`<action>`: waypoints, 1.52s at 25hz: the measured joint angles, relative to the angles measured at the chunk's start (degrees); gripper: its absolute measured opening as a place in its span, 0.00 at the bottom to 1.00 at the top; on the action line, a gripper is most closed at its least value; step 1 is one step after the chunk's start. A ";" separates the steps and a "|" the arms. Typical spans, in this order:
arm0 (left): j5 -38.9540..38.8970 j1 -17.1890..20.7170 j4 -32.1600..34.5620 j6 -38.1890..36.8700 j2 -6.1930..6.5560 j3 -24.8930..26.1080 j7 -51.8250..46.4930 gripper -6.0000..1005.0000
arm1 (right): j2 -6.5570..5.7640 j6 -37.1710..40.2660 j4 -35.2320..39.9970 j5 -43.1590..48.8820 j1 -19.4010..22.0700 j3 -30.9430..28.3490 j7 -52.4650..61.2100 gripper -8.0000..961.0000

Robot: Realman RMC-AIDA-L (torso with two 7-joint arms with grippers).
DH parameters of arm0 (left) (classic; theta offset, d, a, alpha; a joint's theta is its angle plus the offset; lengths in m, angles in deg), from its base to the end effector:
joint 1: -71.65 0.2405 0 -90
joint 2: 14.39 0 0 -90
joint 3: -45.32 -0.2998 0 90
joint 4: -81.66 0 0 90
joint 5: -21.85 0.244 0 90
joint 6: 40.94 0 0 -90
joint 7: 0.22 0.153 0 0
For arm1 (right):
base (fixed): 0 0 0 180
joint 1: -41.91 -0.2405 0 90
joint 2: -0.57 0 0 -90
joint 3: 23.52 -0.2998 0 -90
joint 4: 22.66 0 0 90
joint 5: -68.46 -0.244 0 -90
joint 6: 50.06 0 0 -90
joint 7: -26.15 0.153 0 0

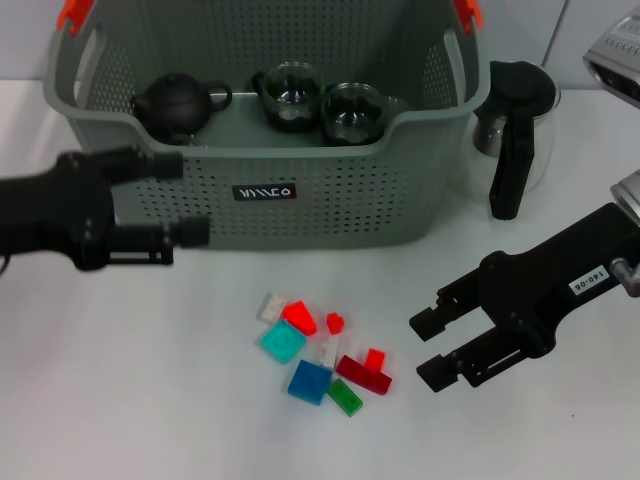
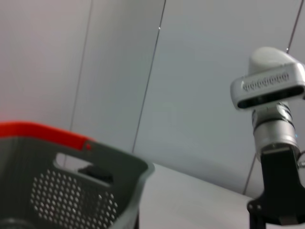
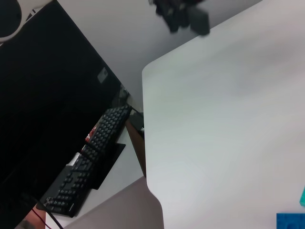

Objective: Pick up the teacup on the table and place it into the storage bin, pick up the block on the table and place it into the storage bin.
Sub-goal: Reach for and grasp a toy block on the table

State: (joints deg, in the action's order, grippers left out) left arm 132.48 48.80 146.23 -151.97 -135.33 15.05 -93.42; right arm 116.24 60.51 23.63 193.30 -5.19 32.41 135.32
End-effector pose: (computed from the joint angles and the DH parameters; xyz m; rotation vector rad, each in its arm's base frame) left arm -0.2922 0.3300 0.0740 -2.6919 -0.5424 -0.8397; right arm 0.1882 0.3978 -0.0188 2.7744 -0.5837 -0.1156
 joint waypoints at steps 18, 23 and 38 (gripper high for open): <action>6.74 0.68 -5.62 0.53 -0.40 -0.06 5.59 0.91 | 0.05 -0.16 -0.07 0.06 0.27 0.31 -0.10 0.73; 9.62 -1.08 -3.28 0.08 0.01 -1.20 4.92 0.91 | 0.15 -0.59 -0.06 0.06 0.31 0.01 -0.10 0.73; 34.17 -12.88 6.86 -0.75 1.64 -17.83 -8.48 0.90 | 1.50 -3.58 -0.14 -0.38 -0.09 -1.25 1.25 0.73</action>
State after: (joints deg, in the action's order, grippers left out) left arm 166.65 35.92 153.09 -152.72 -133.69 -2.77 -101.90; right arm 117.74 56.93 23.49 192.92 -5.28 31.17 136.56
